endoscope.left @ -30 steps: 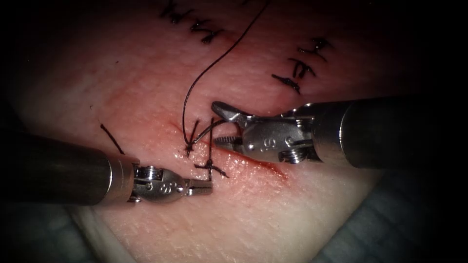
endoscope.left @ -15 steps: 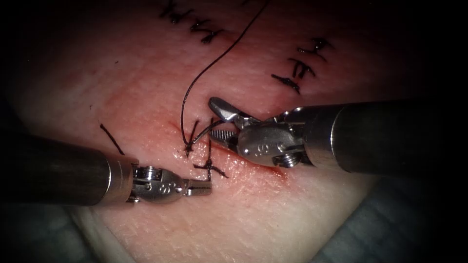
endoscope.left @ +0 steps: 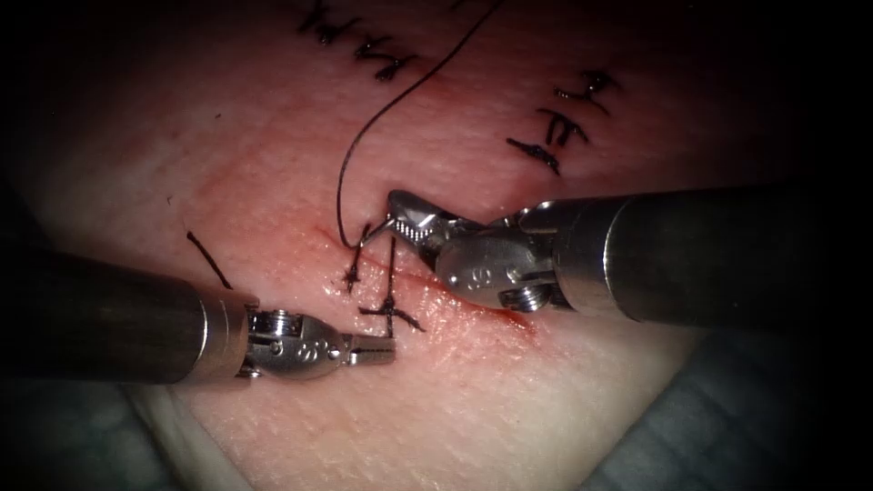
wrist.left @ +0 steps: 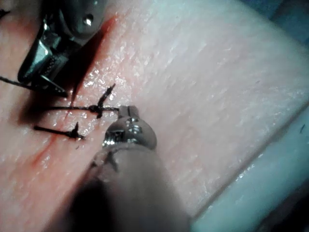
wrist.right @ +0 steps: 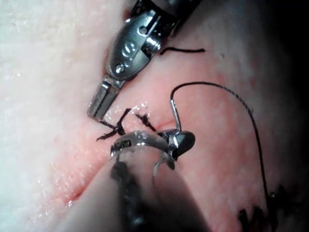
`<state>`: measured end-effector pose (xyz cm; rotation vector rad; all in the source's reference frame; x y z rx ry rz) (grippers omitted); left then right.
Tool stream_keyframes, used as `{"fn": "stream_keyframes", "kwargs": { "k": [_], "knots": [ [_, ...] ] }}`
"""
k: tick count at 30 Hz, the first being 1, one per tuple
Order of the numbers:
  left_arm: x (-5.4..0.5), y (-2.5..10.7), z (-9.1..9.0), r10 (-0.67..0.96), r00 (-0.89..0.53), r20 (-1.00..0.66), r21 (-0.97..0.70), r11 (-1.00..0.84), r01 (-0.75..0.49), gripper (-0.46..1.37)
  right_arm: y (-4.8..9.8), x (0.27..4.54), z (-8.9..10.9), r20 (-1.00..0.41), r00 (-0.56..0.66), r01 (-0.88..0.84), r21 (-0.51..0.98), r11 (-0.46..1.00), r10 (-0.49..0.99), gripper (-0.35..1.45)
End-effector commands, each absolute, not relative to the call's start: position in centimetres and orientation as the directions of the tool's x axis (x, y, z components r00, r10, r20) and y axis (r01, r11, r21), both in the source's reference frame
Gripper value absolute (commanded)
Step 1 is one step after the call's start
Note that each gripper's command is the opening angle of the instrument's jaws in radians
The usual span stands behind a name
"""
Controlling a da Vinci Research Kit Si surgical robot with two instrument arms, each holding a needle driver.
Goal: Wound Closure
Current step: Throw the needle through the top half of the cut with the right needle driver
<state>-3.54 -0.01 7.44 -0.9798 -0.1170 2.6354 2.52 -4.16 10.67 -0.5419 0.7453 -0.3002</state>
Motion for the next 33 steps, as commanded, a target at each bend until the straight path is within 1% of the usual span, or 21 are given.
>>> {"fn": "stream_keyframes", "kwargs": {
  "k": [1,10,13,14,21,25,33],
  "knots": [
    [-3.53,-0.02,7.44,0.329,-0.711,-0.622,-0.190,-0.944,-0.270,-0.35,-4.17,2.52,10.68,-0.551,0.704,0.070,-0.574,0.816,-0.448,-0.35],
    [-3.55,0.02,7.42,0.331,-0.710,-0.621,-0.193,-0.943,-0.271,-0.35,-4.14,2.37,10.80,-0.542,0.705,0.084,-0.577,0.812,-0.458,-0.35],
    [-3.58,0.04,7.40,0.335,-0.710,-0.619,-0.195,-0.942,-0.274,-0.35,-4.07,2.26,10.83,-0.587,0.680,0.060,-0.552,0.832,-0.439,-0.35],
    [-3.60,0.05,7.39,0.336,-0.707,-0.622,-0.189,-0.941,-0.281,-0.35,-4.04,2.20,10.86,-0.620,0.664,0.040,-0.529,0.848,-0.418,-0.35],
    [-3.68,0.14,7.30,0.322,-0.693,-0.645,-0.165,-0.944,-0.286,-0.35,-3.91,1.95,10.99,-0.735,0.603,-0.040,-0.415,0.909,-0.309,-0.35],
    [-3.69,0.24,7.21,0.322,-0.667,-0.672,-0.145,-0.940,-0.308,-0.35,-3.88,1.88,10.98,-0.760,0.585,-0.064,-0.391,0.918,-0.283,-0.35],
    [-3.77,0.40,7.12,0.321,-0.648,-0.690,-0.130,-0.937,-0.326,-0.35,-3.88,1.92,10.84,-0.768,0.580,-0.067,-0.380,0.923,-0.274,-0.35]
  ]
}}
